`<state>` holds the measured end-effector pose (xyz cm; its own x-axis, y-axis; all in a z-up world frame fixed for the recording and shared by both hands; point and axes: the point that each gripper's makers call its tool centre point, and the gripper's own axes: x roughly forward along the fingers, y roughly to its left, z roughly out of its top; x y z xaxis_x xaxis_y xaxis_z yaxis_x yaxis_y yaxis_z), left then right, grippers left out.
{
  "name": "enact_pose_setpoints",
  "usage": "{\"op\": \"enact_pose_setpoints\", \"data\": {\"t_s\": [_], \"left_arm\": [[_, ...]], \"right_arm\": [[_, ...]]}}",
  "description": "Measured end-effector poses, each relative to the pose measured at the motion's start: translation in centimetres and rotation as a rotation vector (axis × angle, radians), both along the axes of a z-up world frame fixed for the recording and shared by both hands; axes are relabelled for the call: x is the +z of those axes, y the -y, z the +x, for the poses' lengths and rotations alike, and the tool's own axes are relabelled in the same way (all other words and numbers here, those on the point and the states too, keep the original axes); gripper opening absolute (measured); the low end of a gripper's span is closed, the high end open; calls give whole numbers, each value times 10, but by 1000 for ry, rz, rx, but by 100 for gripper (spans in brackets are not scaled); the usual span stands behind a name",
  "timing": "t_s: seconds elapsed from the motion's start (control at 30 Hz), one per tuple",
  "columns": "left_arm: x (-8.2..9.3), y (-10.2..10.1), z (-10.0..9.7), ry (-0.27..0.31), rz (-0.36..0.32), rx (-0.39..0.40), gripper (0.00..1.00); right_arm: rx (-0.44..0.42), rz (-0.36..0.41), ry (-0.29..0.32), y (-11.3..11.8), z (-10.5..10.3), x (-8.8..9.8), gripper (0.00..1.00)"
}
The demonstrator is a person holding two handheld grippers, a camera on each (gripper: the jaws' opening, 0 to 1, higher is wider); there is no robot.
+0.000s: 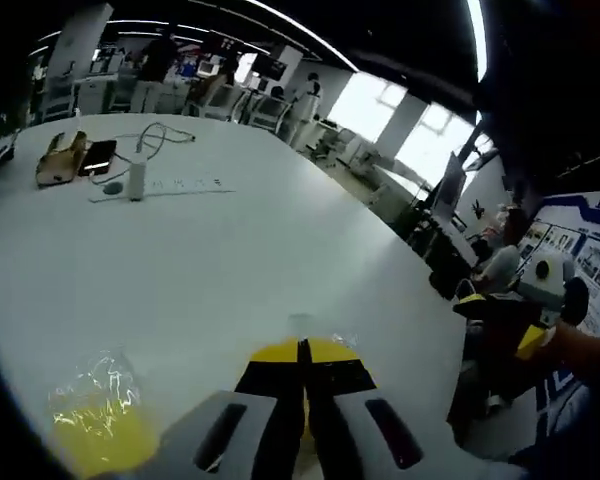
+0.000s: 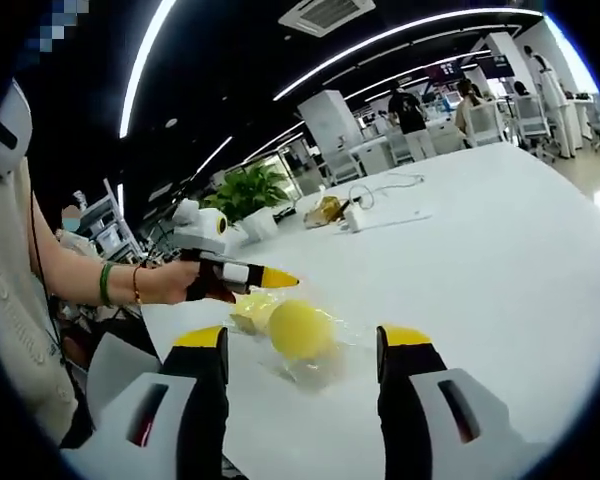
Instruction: Compare the silicone blocks by pressing each to a similar depth, holding the contact briefly, and releasing to observe deformation and rebound differences across the visible hardness samples.
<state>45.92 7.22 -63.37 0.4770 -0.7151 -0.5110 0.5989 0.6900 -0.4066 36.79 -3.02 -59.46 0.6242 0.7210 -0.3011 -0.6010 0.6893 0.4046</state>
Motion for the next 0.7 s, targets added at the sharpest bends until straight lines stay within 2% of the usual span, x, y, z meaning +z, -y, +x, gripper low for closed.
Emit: {"op": "enact_pose_setpoints", "data": {"t_s": [0.07,0.13,0.23,0.27,0.3,0.43,0.53,0.7], "left_arm": [[10,4,-5,23,3,-18,0],[19,8,-9,70,15,-44,0],[27,10,-14,99,32,-73,0],[31,9,-13,126,31,-76,0],[32,8,-14,116,22,-77,0],[43,4,-12,147,27,-81,0],[56,-1,-11,199,44,-93,0],[79,-14,-11,250,49,-98,0]], "right_arm": [[8,-10,8,-1,0,5,57],[17,-30,28,-1,1,10,58],[36,-53,50,-3,1,16,59],[44,-57,54,-4,1,19,59],[50,-62,56,-4,0,20,59],[69,-80,83,-8,0,28,60],[84,-95,102,-12,0,34,60],[127,-142,134,-22,3,45,61]]}}
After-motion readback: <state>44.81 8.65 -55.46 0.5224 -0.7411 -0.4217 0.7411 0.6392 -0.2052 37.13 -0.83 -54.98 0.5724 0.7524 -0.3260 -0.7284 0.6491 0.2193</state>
